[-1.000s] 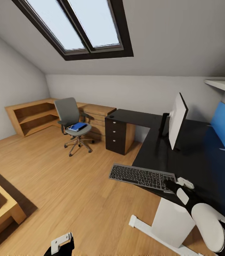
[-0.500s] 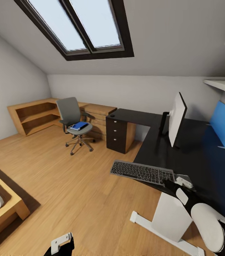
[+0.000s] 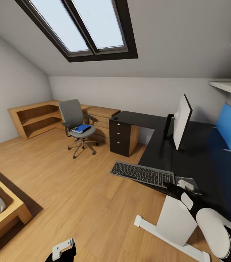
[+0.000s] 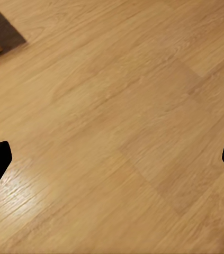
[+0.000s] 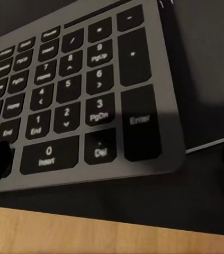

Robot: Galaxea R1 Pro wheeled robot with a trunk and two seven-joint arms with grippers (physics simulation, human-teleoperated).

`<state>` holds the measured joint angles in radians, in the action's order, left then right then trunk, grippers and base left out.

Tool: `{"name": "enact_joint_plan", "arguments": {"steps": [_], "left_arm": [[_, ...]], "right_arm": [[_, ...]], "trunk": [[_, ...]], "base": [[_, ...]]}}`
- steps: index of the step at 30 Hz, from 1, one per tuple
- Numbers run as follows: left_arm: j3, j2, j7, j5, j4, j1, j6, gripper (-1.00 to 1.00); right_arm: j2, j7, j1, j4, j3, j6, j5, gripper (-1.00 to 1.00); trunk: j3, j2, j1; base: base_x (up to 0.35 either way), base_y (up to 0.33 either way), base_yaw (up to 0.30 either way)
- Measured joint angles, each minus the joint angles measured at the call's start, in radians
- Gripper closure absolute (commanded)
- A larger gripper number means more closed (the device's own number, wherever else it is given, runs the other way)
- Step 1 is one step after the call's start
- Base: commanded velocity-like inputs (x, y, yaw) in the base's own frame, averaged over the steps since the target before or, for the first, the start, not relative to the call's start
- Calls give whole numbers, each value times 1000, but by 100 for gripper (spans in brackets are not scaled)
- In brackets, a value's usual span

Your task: In the bedroom, organize the workspace by keeping the computer under the desk, ensuring the monitor is on the desk, placing the keyboard on the desk next to the monitor, placing the mouse on the desk next to the keyboard, moving the folder from the swivel chair onto the desk next to the mouse, stacking the notebook on top of the folder with the pen on top of the notebook, and positioning the swivel chair next to the desk.

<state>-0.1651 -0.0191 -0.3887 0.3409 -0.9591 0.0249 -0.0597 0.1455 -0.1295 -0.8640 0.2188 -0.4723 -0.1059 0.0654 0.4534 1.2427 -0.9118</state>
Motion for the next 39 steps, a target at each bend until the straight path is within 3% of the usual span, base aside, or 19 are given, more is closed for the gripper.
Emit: {"name": "enact_joint_plan", "arguments": {"steps": [21, 27, 31, 33, 39], "left_arm": [[0, -1, 1, -1, 12, 0, 0, -100], [-1, -3, 2, -1, 22, 0, 1, -100], [-2, -3, 2, -1, 34, 0, 1, -100], [-3, -4, 2, -2, 39, 0, 1, -100], [-3, -5, 2, -2, 41, 0, 1, -100]], "right_arm": [[6, -1, 1, 7, 0, 14, -1, -100], [2, 5, 3, 52, 3, 126, -2, -100], [-12, 7, 17, 132, 6, 152, -8, -100], [-40, 11, 53, 223, 7, 161, -33, -100], [-83, 13, 128, 368, 7, 165, -100, -100]], "trunk": [[0, 0, 0], [0, 0, 0], [0, 0, 0], [0, 0, 0], [0, 0, 0]], "base": [[-85, 0, 0], [213, 0, 0], [82, 0, 0], [22, 0, 0], [7, 0, 0]]}}
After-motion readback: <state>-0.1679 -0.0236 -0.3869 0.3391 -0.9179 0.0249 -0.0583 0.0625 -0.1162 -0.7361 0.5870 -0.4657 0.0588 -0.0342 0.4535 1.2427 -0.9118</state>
